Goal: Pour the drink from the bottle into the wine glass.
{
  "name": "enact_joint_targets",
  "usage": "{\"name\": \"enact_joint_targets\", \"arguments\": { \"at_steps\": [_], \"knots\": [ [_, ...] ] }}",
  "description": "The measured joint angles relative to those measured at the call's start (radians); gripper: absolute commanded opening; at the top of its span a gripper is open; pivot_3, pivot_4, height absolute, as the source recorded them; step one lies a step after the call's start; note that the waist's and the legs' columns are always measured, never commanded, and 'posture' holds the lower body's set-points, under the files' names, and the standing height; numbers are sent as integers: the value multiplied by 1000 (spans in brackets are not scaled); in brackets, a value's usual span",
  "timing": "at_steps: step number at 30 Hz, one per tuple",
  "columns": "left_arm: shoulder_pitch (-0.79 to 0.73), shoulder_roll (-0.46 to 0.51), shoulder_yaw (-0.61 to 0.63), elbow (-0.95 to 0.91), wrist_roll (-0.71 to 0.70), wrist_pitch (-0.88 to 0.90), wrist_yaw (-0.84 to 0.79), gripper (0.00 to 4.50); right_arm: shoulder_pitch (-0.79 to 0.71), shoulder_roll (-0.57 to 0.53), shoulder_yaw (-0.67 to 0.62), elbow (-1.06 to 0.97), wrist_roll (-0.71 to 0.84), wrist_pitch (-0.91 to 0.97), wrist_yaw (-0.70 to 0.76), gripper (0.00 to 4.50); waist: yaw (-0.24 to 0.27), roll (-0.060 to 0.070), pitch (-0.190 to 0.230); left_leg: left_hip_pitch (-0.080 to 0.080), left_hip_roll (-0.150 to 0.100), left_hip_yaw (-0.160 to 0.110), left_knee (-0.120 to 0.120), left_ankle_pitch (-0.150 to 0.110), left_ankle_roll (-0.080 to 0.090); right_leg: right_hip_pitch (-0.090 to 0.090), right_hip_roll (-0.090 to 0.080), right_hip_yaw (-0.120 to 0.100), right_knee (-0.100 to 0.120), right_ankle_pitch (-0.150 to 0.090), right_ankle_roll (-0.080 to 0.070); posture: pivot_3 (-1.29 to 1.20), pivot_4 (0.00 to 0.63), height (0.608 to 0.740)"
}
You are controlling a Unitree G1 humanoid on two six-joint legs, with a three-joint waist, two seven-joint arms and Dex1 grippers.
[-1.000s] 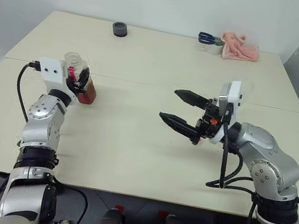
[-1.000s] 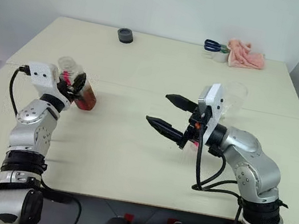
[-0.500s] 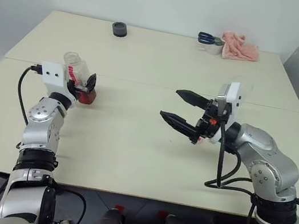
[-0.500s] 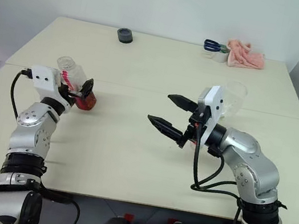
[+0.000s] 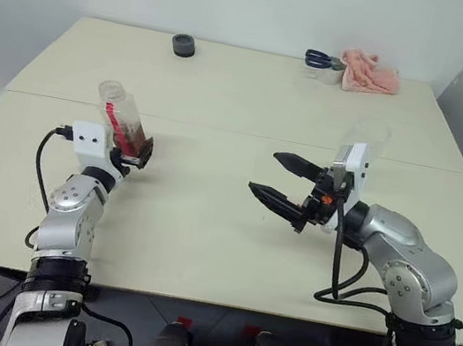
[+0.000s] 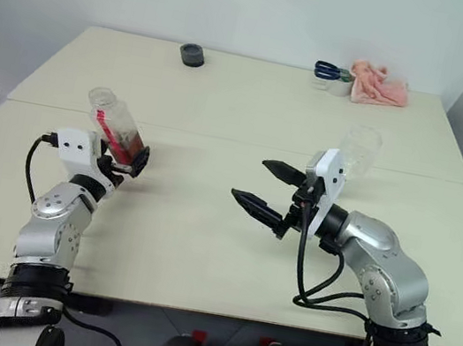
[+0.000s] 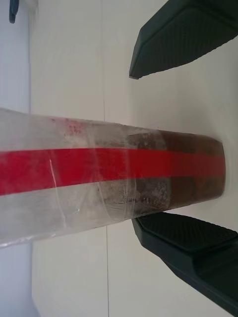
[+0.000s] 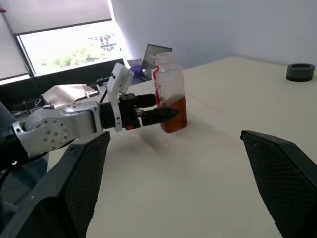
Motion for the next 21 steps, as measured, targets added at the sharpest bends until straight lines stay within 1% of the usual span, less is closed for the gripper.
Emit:
{"name": "enact_joint_targets", "arguments": {
  "at_steps": [2, 9, 13, 15, 18, 20, 21],
  "knots": [
    [42, -14, 0, -54, -1, 22, 11, 4481, 12, 1, 0, -13, 0, 0, -12, 4500, 0, 0, 0, 0, 0, 0, 0, 0, 0, 0, 0, 0, 0, 0, 0, 0, 150, 740],
    [265, -65, 0, -286, -21, 135, 43, 4481, 124, 0, -1, -74, 0, 9, -65, 4500, 0, 0, 0, 1, 1, 0, 0, 0, 0, 1, 0, 0, 0, 0, 0, 0, 150, 740],
    [313, -63, -4, -400, -38, 202, 38, 4481, 172, -1, -4, -102, -20, 9, -120, 4500, 0, 0, 0, 1, 1, 0, 0, 0, 0, 1, 1, 0, 0, 0, 0, 0, 150, 740],
    [348, -18, -44, -496, -74, 264, -22, 4481, 203, -2, -18, -87, -80, 4, -187, 4500, 0, -1, -1, 1, 0, 1, 0, 0, 0, 1, 1, 0, 0, 0, 0, 0, 150, 740],
    [378, 85, -128, -667, -183, 362, -176, 4481, 241, -11, -57, -21, -173, -2, -278, 4500, 2, -1, -1, 1, 0, 1, 0, 0, 0, 1, 1, 1, -1, 0, 0, 0, 150, 740],
    [360, 171, -173, -757, -233, 394, -276, 4481, 270, -16, -64, 14, -216, -2, -309, 4500, 1, -1, -1, 2, 1, 3, -1, 0, 0, 1, 2, 2, -1, 0, 0, 0, 150, 740],
    [339, 198, -179, -787, -258, 408, -315, 4481, 275, -10, -63, 34, -235, -2, -325, 4500, 0, 0, 0, 3, 1, 4, -1, 0, 0, 1, 2, 3, 0, 0, 0, 0, 150, 740]
  ]
}}
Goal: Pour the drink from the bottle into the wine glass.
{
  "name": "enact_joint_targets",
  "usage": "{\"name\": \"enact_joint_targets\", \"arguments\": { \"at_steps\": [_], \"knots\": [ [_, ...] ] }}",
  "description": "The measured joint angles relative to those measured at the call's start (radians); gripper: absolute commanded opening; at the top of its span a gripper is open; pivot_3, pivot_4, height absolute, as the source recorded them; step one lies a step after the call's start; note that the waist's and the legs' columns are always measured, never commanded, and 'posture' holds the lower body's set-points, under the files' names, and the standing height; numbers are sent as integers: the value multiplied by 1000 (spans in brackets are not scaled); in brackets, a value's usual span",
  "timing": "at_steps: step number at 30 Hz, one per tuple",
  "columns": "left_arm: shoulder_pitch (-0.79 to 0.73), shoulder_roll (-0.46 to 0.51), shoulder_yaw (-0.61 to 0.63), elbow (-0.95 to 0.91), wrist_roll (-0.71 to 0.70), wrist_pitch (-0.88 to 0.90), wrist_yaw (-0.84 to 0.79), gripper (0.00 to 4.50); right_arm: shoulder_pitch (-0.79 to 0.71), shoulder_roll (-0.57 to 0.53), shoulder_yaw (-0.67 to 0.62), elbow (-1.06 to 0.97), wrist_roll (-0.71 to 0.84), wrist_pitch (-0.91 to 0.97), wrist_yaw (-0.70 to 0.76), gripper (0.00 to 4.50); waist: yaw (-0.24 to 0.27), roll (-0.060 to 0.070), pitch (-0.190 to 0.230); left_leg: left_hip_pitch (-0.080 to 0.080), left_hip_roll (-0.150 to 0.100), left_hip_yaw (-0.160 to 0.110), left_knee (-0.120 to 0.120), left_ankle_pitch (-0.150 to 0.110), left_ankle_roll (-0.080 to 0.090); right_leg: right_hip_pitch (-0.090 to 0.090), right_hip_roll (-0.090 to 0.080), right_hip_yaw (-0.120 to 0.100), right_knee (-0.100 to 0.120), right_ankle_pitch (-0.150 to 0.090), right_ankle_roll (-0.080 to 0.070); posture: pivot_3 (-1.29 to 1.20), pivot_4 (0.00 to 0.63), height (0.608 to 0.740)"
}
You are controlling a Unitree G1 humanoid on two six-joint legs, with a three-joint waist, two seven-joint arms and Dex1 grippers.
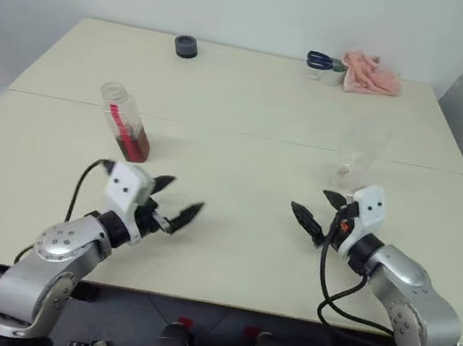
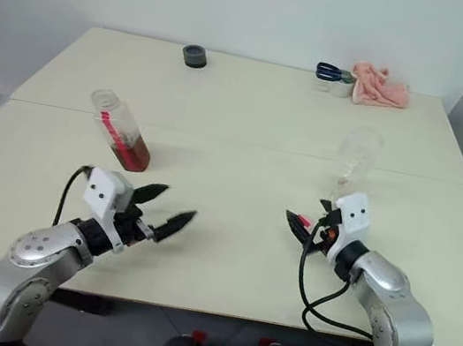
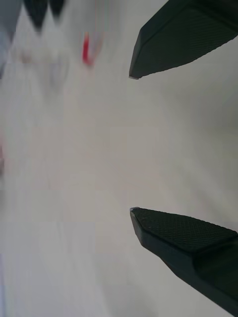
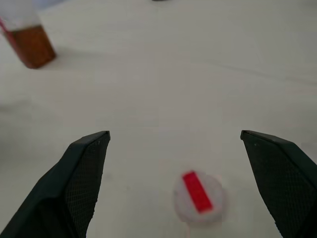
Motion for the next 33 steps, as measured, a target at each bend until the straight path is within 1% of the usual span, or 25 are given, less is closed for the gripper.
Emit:
{"name": "enact_joint_targets", "arguments": {
  "at_steps": [5, 7, 9, 13, 20, 26, 31, 33],
  "knots": [
    [-84, 96, 0, -47, -137, 77, -128, 4481, -14, 27, -8, 55, -60, 0, -65, 4500, -13, 1, 0, 2, 3, 3, -1, 0, 0, 0, 3, 3, 0, -1, -1, 0, 150, 740],
    [-104, 132, -4, -48, -163, 101, -164, 4481, -36, 45, -21, 81, -76, 0, -85, 4500, -13, 1, 0, 2, 3, 2, -1, 0, 0, 0, 4, 3, 0, -1, -1, 0, 150, 740],
    [-128, 148, -14, -45, -159, 105, -180, 4481, -63, 65, -32, 103, -80, -1, -105, 4500, -12, 1, 0, 2, 2, 3, -1, 0, 0, 0, 4, 3, 0, -1, -1, 0, 150, 740],
    [-141, 143, -37, -19, -146, 102, -188, 4481, -123, 122, -60, 176, -82, -13, -135, 4500, -12, 1, 0, 2, 3, 3, -1, 0, 0, 0, 4, 3, 0, -1, -1, 0, 150, 740],
    [-158, 125, -60, -16, -130, 103, -167, 4481, -241, 138, -90, 380, -116, -94, -142, 4500, -10, 1, 0, 2, 2, 3, -1, 0, 0, 0, 3, 3, 0, -1, -1, 0, 150, 740],
    [-148, 119, -67, -14, -107, 93, -148, 4481, -355, 152, -100, 587, -138, -204, -118, 4500, -12, 1, 0, 2, 3, 3, -1, 0, 0, 0, 3, 4, 1, -1, -1, 0, 150, 740],
    [-148, 117, -67, -13, -98, 88, -145, 4481, -416, 170, -100, 687, -150, -296, -98, 4500, -12, 1, 0, 2, 2, 3, -1, 0, 0, 0, 3, 4, 0, -1, -1, 0, 150, 740],
    [-148, 115, -67, -9, -88, 85, -143, 4500, -417, 177, -100, 720, -156, -325, -92, 4096, -11, 1, 0, 2, 2, 3, -1, 0, 0, 0, 3, 4, 0, -1, -1, 0, 150, 740]
  ]
}}
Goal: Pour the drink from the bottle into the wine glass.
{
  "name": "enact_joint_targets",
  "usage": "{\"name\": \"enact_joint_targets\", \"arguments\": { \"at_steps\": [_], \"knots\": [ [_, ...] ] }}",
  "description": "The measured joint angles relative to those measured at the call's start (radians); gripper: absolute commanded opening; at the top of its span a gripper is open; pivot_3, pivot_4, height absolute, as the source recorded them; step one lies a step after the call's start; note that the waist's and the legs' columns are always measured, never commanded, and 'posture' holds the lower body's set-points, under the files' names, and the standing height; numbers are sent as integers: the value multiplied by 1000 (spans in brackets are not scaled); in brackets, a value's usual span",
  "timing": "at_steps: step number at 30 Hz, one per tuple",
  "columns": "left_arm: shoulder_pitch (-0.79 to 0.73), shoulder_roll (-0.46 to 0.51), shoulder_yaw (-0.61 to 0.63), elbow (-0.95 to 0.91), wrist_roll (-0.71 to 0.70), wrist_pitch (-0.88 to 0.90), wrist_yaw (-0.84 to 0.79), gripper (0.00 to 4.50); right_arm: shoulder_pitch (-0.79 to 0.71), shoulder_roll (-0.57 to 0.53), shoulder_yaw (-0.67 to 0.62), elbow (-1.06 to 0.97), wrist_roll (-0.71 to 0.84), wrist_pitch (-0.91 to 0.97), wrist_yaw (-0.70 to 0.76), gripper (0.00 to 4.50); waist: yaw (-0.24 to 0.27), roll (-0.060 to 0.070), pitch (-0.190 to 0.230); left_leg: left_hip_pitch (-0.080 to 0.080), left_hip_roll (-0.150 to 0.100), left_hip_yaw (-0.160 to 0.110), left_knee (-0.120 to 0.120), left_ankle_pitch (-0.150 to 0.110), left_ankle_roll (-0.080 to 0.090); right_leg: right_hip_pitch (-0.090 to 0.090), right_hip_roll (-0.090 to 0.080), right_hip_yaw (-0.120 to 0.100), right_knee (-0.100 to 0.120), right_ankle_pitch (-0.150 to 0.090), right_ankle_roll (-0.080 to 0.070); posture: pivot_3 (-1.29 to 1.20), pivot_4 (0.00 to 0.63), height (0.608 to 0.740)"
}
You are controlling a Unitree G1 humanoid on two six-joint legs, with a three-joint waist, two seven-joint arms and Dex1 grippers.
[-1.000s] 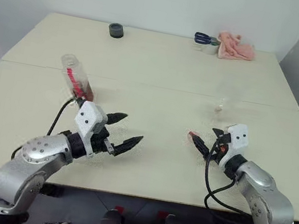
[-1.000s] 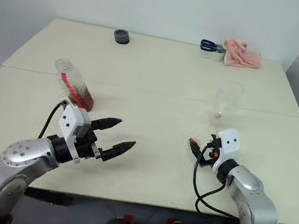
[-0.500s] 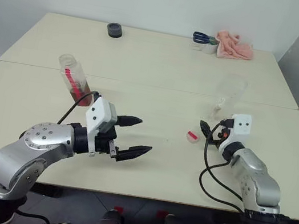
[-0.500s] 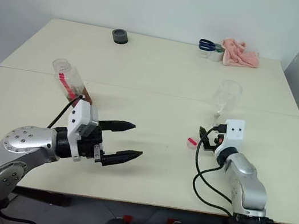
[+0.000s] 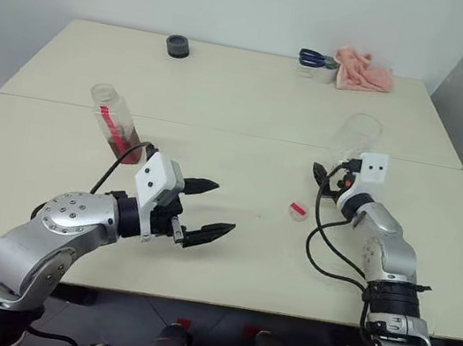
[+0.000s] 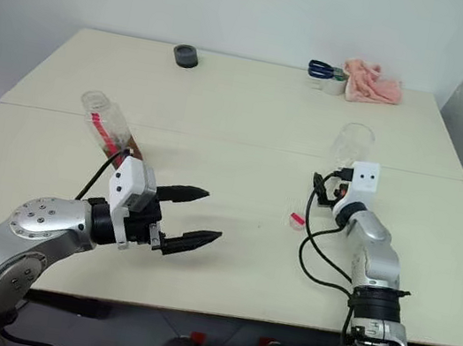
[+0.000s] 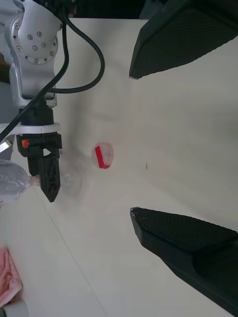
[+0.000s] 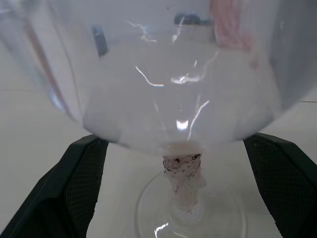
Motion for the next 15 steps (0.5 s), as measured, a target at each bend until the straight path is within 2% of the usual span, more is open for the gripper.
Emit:
{"name": "enact_joint_targets", "arguments": {
  "at_steps": [1, 3, 11, 12, 15],
  "knots": [
    [0, 0, 0, 1, 2, 0, 0, 4500, 0, 4, 0, 15, -1, -9, 3, 3916, 0, 0, 0, 0, 0, 0, 0, 0, 0, 0, 0, 0, 0, 0, 0, 0, 150, 740],
    [1, -1, 0, 1, 3, 0, 1, 4500, 0, 9, 0, 35, -2, -24, 10, 3257, 0, 0, 0, 0, 0, 0, 0, 0, 0, 0, 0, 0, 0, 0, 0, 0, 150, 740],
    [9, -2, 0, 1, 3, 0, 19, 4500, 0, 9, 1, 52, -11, -73, 18, 287, 0, 0, 0, 0, 0, 0, 0, 0, 0, 0, 0, 0, 0, 0, 0, 0, 150, 740],
    [11, -2, 0, 1, 2, 0, 18, 4500, -4, 7, -5, 53, -11, -81, 18, 136, 0, 0, 0, 0, 0, 0, 0, 0, 0, 0, 0, 0, 0, 0, 0, 0, 150, 740],
    [36, -2, 2, -1, 1, -2, 14, 4500, -17, 5, 6, 63, -27, -88, 35, 136, -6, 0, 0, 1, 0, 0, 0, 0, 0, 0, 0, 0, 0, 0, 0, 0, 150, 740]
  ]
}}
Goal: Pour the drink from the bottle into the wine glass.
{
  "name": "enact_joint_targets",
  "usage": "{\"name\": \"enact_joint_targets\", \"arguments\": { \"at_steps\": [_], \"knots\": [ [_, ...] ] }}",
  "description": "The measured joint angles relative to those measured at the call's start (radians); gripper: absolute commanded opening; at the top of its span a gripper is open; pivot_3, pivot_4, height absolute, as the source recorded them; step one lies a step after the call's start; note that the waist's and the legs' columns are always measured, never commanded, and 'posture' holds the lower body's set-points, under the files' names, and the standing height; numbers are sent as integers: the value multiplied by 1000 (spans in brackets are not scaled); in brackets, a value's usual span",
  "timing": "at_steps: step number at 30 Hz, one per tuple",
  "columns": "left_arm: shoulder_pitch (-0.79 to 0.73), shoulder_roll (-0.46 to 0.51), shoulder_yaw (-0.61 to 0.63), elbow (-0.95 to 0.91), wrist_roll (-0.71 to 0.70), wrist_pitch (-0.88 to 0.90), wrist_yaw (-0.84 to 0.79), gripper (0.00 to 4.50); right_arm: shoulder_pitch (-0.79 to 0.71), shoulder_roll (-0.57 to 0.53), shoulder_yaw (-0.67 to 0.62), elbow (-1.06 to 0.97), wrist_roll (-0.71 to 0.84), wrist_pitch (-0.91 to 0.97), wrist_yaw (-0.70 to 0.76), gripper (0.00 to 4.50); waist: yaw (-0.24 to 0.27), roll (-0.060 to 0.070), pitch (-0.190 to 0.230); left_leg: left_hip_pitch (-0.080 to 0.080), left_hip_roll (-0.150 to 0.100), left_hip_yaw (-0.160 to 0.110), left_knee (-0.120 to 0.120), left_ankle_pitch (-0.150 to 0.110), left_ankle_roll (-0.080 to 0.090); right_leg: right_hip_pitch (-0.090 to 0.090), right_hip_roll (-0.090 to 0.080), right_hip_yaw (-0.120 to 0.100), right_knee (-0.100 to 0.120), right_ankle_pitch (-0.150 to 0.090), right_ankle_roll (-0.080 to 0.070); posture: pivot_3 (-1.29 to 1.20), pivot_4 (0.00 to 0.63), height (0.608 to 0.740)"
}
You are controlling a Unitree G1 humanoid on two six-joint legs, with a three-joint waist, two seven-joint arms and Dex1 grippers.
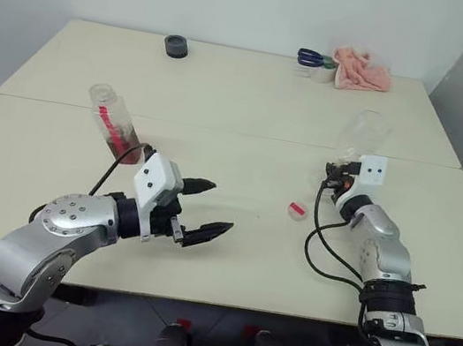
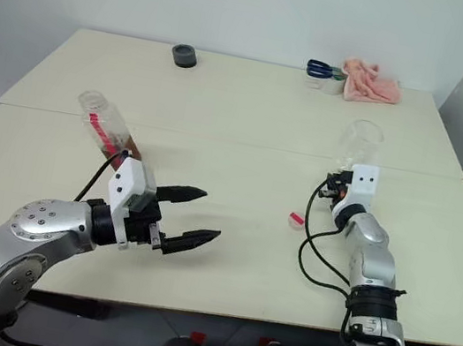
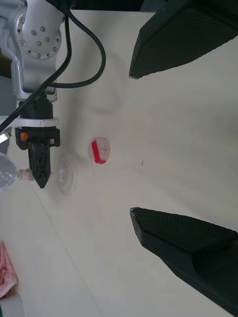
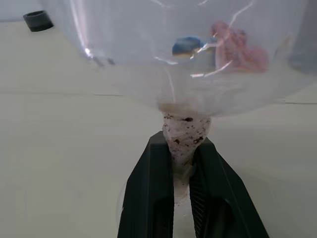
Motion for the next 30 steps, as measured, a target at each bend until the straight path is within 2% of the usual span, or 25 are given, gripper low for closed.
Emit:
{"name": "enact_joint_targets", "arguments": {
  "at_steps": [3, 6, 11, 16, 23, 30],
  "knots": [
    [62, -4, 9, -11, -2, -12, -5, 4500, -22, 18, 38, 19, -24, -22, 36, 136, -9, 0, 0, 0, 0, 0, 0, 0, 0, 0, 0, 0, 0, 0, 0, 0, 150, 740],
    [189, -63, 83, -73, 5, -57, 52, 4500, -95, 83, 96, 76, -52, -64, 78, 136, -26, 1, 0, 1, 2, 4, -1, 0, 0, -1, 1, 4, 1, 1, -2, 0, 150, 740],
    [429, -239, 272, -153, 121, -158, 267, 4500, -268, 231, 156, 267, -86, -181, 124, 136, -32, 0, 0, 2, 2, 3, -1, 0, 0, -1, 1, 4, 0, 2, -3, 0, 150, 740],
    [716, -362, 265, -294, 183, -190, 362, 4500, -371, 305, 161, 485, -112, -280, 152, 136, -21, 0, 0, 2, -1, 6, -1, -1, 1, -1, -5, 8, -2, 3, -1, 0, 150, 740],
    [776, -423, 177, -390, 229, -222, 440, 4500, -424, 321, 195, 724, -208, -392, 166, 136, -35, 0, 0, 2, -3, 15, 0, -4, 6, -2, -4, 16, -4, 4, 1, 0, 150, 740],
    [773, -414, 175, -390, 231, -235, 442, 4500, -447, 314, 195, 780, -259, -444, 156, 136, -40, 0, 0, 5, 0, 15, 0, -4, 6, -3, 1, 18, -1, 4, 1, 0, 150, 740]
  ]
}}
